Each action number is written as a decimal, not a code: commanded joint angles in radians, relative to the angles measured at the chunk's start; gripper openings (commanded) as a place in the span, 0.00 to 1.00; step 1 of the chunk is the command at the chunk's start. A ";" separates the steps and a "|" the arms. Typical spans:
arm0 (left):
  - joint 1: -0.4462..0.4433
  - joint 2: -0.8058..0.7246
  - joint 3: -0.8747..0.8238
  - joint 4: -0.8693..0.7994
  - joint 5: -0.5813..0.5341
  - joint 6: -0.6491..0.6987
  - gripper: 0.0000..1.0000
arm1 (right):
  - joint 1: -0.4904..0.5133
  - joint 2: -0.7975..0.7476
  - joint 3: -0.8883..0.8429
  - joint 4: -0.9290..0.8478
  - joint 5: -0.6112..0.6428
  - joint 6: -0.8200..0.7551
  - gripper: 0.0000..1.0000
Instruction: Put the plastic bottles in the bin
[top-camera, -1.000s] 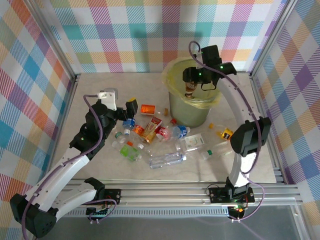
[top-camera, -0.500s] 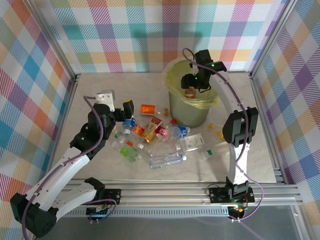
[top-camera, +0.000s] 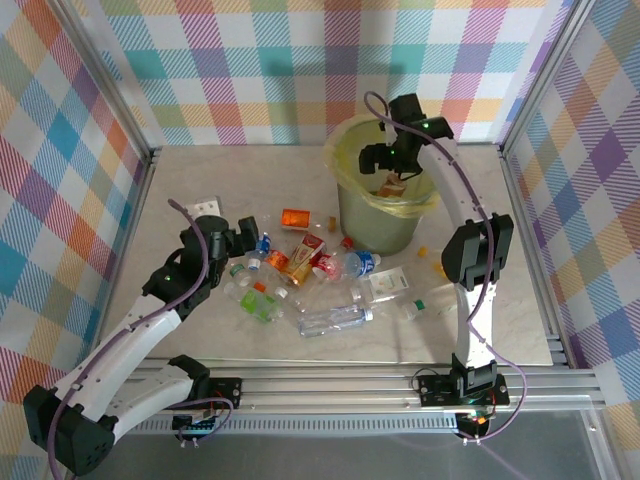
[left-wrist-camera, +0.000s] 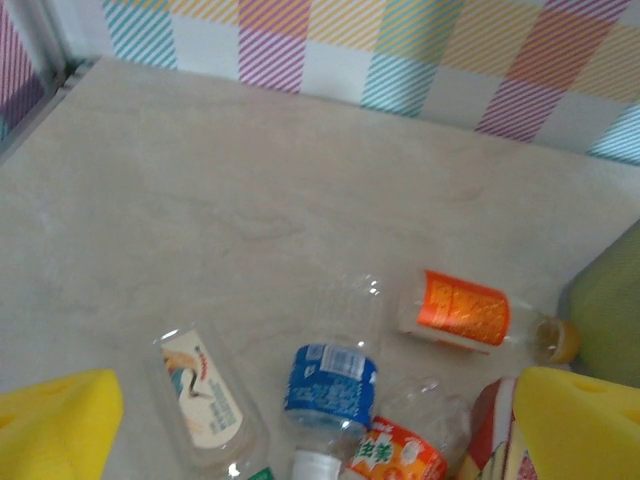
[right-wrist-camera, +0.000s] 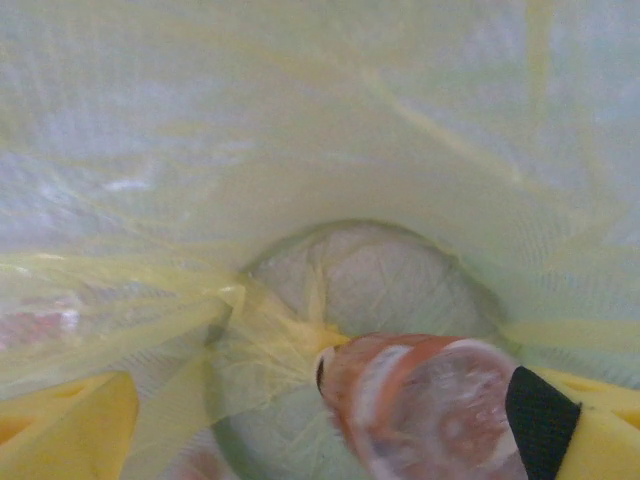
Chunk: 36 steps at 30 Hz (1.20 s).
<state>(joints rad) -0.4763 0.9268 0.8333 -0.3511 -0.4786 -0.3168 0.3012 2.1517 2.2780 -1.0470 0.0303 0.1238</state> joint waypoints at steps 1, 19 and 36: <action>0.056 0.007 -0.026 -0.060 0.050 -0.063 1.00 | -0.004 -0.046 0.073 -0.063 -0.002 -0.026 0.99; 0.342 0.207 -0.126 0.053 0.390 -0.163 1.00 | 0.012 -0.454 -0.193 0.012 0.056 0.002 1.00; 0.449 0.471 -0.119 0.280 0.477 -0.239 0.96 | 0.019 -0.691 -0.536 0.224 -0.016 0.039 1.00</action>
<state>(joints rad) -0.0448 1.3705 0.7082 -0.1204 -0.0158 -0.5297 0.3145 1.4792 1.7554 -0.8730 0.0441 0.1493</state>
